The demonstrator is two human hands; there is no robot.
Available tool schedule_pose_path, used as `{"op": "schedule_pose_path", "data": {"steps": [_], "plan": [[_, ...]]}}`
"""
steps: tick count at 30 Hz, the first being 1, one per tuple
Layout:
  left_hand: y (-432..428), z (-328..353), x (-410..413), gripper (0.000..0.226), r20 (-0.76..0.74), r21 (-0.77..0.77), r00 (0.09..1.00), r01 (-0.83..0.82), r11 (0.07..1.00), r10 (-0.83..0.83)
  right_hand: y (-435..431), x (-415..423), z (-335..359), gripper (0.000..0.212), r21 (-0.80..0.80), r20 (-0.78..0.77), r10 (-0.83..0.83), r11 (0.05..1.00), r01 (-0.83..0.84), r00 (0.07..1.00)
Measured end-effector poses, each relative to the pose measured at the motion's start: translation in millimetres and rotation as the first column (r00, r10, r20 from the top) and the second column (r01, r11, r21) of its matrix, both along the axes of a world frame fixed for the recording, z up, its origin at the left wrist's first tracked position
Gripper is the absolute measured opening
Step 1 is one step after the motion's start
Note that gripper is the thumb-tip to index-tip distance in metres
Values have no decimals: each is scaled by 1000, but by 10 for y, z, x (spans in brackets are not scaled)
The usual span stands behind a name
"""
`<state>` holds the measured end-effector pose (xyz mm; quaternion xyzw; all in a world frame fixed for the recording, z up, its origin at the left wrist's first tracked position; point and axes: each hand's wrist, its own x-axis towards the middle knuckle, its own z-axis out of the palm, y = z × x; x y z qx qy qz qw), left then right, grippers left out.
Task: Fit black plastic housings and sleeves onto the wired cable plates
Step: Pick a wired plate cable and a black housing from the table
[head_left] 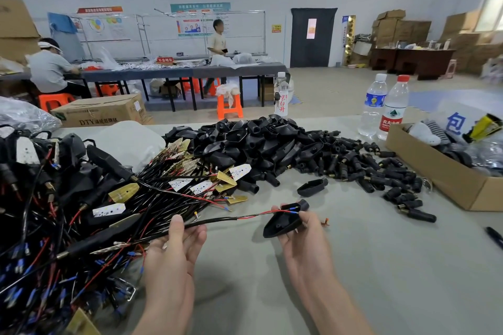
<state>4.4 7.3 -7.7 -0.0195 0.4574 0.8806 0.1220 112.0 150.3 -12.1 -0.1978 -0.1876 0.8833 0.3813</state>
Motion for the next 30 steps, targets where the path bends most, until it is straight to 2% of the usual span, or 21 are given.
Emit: {"op": "schedule_pose_path", "data": {"steps": [9, 19, 26, 30], "plan": [[-21, 88, 43, 24, 7, 2, 999, 33, 999, -33, 27, -9, -32, 23, 62, 69, -123, 991, 119, 990], [-29, 93, 36, 27, 32, 40, 999, 39, 998, -41, 8, 16, 12, 9, -19, -49, -17, 1000, 16, 999], [-30, 123, 31, 26, 52, 119, 997, 59, 991, -66, -3, 23, -22, 12, 25, -11, 43, 999, -43, 999], [-26, 97, 32, 26, 40, 83, 997, 58, 995, -61, 10, 10, -11, 9, -52, -62, 31, 998, -34, 998]]}}
